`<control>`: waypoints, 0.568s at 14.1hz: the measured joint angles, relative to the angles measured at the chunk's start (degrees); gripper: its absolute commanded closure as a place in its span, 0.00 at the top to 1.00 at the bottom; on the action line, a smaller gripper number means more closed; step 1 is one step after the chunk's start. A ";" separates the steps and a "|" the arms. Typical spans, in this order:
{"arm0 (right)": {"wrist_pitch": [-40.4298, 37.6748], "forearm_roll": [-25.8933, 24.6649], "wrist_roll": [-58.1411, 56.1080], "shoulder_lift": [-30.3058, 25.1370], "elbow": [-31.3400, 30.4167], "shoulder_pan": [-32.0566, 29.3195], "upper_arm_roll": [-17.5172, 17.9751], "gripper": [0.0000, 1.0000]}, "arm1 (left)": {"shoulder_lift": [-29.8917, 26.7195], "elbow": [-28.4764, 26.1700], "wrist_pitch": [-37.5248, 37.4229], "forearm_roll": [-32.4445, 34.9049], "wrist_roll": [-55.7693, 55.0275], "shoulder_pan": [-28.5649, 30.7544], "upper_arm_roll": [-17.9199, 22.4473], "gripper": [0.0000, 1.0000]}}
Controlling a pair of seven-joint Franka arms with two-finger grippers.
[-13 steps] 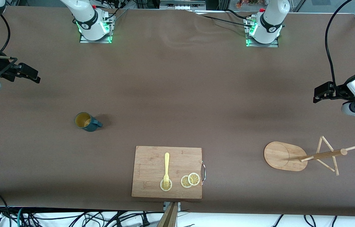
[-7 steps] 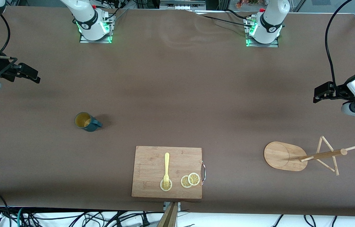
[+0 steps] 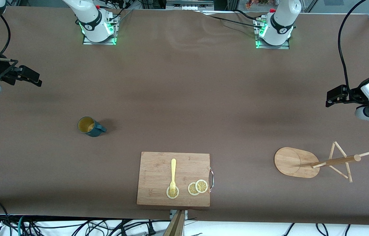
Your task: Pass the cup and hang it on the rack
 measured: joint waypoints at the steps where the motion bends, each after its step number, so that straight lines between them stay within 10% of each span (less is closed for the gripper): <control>1: 0.00 0.00 -0.02 0.00 0.00 0.01 0.00 1.00 | 0.00 0.00 0.00 0.00 0.00 0.00 0.00 1.00; 8: -4.92 0.01 -0.35 0.35 -0.02 0.83 0.07 1.00 | 0.00 0.00 0.00 0.00 0.00 0.00 0.02 1.00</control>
